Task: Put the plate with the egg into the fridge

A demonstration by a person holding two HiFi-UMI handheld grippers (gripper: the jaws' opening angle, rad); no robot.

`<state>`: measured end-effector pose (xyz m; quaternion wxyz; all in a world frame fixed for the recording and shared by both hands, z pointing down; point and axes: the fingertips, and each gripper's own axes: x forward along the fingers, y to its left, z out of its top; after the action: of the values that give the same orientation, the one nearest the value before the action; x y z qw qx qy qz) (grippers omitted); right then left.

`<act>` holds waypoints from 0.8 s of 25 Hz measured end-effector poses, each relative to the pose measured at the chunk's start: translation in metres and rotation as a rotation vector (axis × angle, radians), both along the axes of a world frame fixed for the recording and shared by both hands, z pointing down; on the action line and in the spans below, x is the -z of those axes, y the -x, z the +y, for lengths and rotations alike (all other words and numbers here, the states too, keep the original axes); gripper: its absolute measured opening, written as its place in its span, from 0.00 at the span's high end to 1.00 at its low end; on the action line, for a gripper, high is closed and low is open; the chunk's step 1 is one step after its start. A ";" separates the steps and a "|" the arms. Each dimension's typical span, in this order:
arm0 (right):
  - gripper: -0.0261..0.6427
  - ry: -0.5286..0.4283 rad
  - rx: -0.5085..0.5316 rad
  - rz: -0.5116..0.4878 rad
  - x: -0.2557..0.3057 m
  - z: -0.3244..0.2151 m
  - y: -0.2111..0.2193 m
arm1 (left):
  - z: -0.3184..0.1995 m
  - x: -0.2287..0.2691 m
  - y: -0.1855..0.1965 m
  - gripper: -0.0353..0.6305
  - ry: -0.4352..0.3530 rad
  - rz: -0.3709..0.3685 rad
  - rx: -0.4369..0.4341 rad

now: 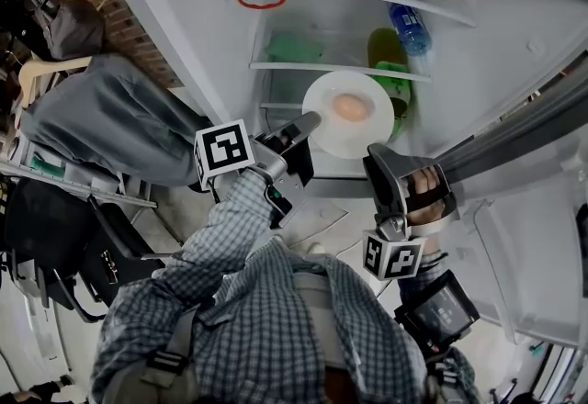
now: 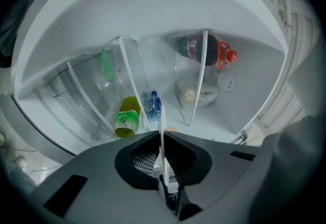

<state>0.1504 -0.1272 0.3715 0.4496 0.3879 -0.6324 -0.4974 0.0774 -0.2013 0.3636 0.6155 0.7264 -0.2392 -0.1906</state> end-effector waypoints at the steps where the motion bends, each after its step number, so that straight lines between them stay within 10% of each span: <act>1: 0.84 -0.017 0.012 0.020 0.000 0.000 0.003 | 0.001 0.002 -0.001 0.92 0.004 0.012 -0.005; 20: 0.93 -0.145 0.074 0.101 0.062 -0.014 0.006 | -0.001 0.074 -0.012 0.92 -0.066 0.125 -0.040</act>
<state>0.1446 -0.1416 0.3092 0.4332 0.3701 -0.5851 -0.5771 0.0892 -0.2019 0.2899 0.6087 0.7375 -0.1795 -0.2309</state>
